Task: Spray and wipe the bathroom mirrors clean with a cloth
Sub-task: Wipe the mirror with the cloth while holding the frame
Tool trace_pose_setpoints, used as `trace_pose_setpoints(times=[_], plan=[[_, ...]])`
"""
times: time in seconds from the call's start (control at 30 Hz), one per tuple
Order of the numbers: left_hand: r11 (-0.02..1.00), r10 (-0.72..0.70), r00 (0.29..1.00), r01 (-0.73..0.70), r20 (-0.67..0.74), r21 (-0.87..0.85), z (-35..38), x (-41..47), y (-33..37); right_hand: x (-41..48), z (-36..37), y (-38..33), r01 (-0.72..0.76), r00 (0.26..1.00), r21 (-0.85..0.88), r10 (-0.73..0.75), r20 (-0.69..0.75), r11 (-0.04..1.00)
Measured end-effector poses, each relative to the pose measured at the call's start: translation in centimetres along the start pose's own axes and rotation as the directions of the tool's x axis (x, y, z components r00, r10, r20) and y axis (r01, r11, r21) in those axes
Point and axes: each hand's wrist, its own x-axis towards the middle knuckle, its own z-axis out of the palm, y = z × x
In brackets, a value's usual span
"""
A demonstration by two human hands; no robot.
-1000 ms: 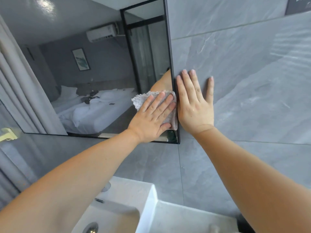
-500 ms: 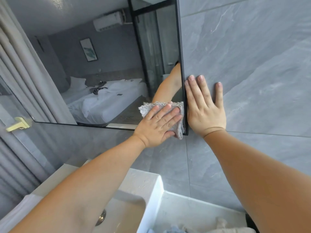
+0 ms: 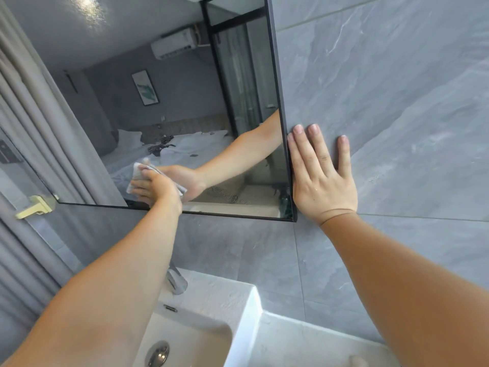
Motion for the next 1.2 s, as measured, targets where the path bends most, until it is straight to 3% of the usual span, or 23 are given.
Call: trace_pose_setpoints(times=[0.07,0.13,0.2,0.27,0.3,0.37,0.4,0.43,0.47,0.53,0.6,0.63,0.67,0.73,0.8,0.87,0.9,0.97,1.03,1.07,1.13,1.17,1.2], plan=[[0.971,0.222,0.973,-0.227,0.069,0.076,0.5,-3.4,0.1,0.0,0.0,0.0,-0.003,1.000,-0.006,0.003,0.002,1.000],[0.807,0.564,0.808,-0.583,0.169,0.095,0.9,-8.1,-0.2,0.0,0.0,-0.1,-0.004,1.000,-0.009,0.004,0.003,1.000],[0.450,0.834,0.468,-0.883,0.291,0.132,1.2,-12.1,-0.8,0.0,-0.1,0.0,-0.009,1.000,-0.006,0.009,0.007,1.000],[0.016,0.891,0.060,-0.995,0.450,0.102,1.0,-13.5,-1.3,0.0,-0.2,0.0,-0.009,1.000,0.000,0.009,0.013,1.000],[-0.158,0.859,-0.099,-0.985,0.502,0.074,0.8,-13.2,-1.3,0.0,-0.3,0.1,-0.009,1.000,0.001,0.009,0.017,1.000],[-0.363,0.791,-0.292,-0.932,0.537,0.027,0.4,-11.9,-0.6,0.0,-0.3,0.1,-0.013,1.000,0.005,0.013,0.020,1.000],[-0.389,0.783,-0.316,-0.921,0.536,0.025,0.4,-11.2,-0.3,0.0,-0.3,0.1,-0.014,1.000,0.010,0.014,0.020,1.000],[-0.363,0.803,-0.288,-0.931,0.522,0.044,0.6,-10.4,0.0,0.0,-0.3,0.0,-0.013,1.000,0.015,0.012,0.018,1.000],[-0.278,0.847,-0.198,-0.956,0.492,0.092,0.8,-9.7,0.4,0.0,-0.2,0.0,-0.010,1.000,0.018,0.010,0.013,1.000],[0.079,0.918,0.146,-0.978,0.368,0.192,1.3,-8.2,1.8,0.0,-0.2,0.1,-0.007,1.000,0.015,0.007,0.006,1.000],[0.488,0.822,0.513,-0.858,0.246,0.160,1.4,-6.8,4.1,-0.1,-0.1,0.1,-0.003,1.000,0.016,0.003,-0.002,1.000],[0.627,0.740,0.638,-0.769,0.212,0.125,1.5,-6.4,5.3,-0.1,-0.1,0.1,-0.002,1.000,0.018,0.002,-0.004,1.000],[0.714,0.669,0.719,-0.692,0.188,0.106,1.5,-6.4,6.2,-0.1,-0.1,0.1,-0.003,1.000,0.018,0.003,-0.005,1.000],[0.764,0.617,0.770,-0.636,0.162,0.107,1.6,-7.3,7.3,-0.1,-0.1,0.0,-0.008,1.000,0.015,0.008,-0.005,1.000],[0.679,0.702,0.691,-0.723,0.173,0.130,1.9,-8.7,7.0,-0.1,-0.1,0.0,-0.011,1.000,0.016,0.011,-0.002,1.000],[0.478,0.831,0.514,-0.856,0.215,0.196,2.1,-10.5,6.1,-0.1,-0.1,0.0,-0.012,1.000,0.011,0.012,0.001,1.000],[0.356,0.881,0.403,-0.910,0.249,0.214,2.2,-11.8,5.7,-0.1,-0.2,0.0,-0.012,1.000,0.009,0.012,0.004,1.000],[0.038,0.930,0.102,-0.982,0.353,0.184,2.2,-14.2,4.8,-0.1,-0.2,0.0,-0.013,1.000,0.014,0.012,0.012,1.000],[-0.267,0.868,-0.188,-0.957,0.460,0.112,2.0,-15.6,4.3,-0.1,-0.3,0.1,-0.014,1.000,0.019,0.013,0.021,1.000],[-0.358,0.830,-0.275,-0.930,0.485,0.087,1.8,-15.3,4.3,-0.1,-0.3,0.1,-0.013,1.000,0.024,0.012,0.022,1.000],[-0.392,0.824,-0.305,-0.916,0.478,0.092,1.7,-13.4,4.6,-0.1,-0.2,0.2,-0.010,1.000,0.023,0.009,0.022,1.000],[-0.319,0.863,-0.238,-0.940,0.445,0.116,1.8,-12.1,4.7,-0.1,-0.2,0.1,-0.009,1.000,0.019,0.008,0.020,1.000],[-0.182,0.913,-0.114,-0.973,0.391,0.142,1.9,-10.5,4.7,-0.1,-0.2,0.1,-0.007,1.000,0.017,0.007,0.015,1.000]])
